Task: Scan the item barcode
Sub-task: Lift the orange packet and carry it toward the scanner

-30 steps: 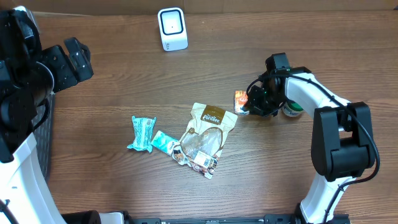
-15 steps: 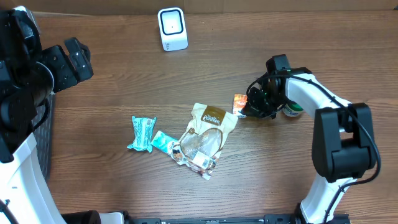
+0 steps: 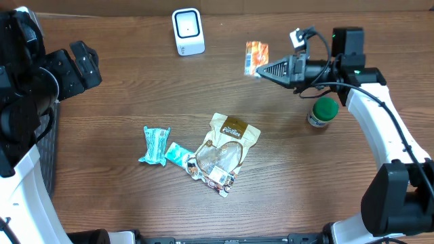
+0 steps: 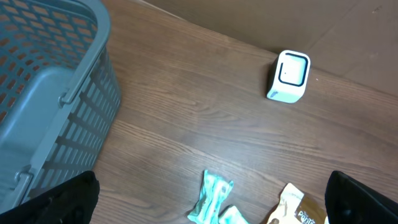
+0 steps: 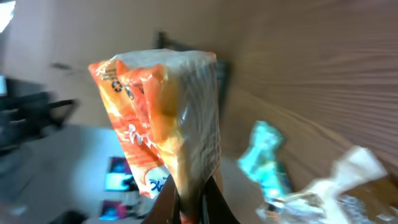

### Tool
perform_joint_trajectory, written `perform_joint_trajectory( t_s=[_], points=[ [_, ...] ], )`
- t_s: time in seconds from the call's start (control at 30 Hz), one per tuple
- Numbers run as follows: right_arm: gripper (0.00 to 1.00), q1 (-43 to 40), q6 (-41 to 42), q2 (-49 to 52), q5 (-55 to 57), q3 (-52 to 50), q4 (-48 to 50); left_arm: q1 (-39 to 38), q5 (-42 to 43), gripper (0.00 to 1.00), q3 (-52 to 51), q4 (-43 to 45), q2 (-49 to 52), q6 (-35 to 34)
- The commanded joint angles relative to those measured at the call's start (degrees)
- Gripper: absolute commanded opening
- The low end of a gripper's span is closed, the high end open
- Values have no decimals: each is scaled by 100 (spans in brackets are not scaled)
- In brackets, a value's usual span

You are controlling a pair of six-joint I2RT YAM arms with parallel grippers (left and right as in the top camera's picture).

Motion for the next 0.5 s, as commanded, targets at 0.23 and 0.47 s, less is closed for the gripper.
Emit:
perform_joint_trajectory(
  t_s=[0.23, 0.47],
  points=[
    [4, -162, 3550, -7, -1141, 87, 2990, 24, -52, 100, 42, 22, 9, -52],
    [4, -160, 3799, -7, -1121, 85, 3327, 24, -52, 100, 42, 20, 9, -52]
  ],
)
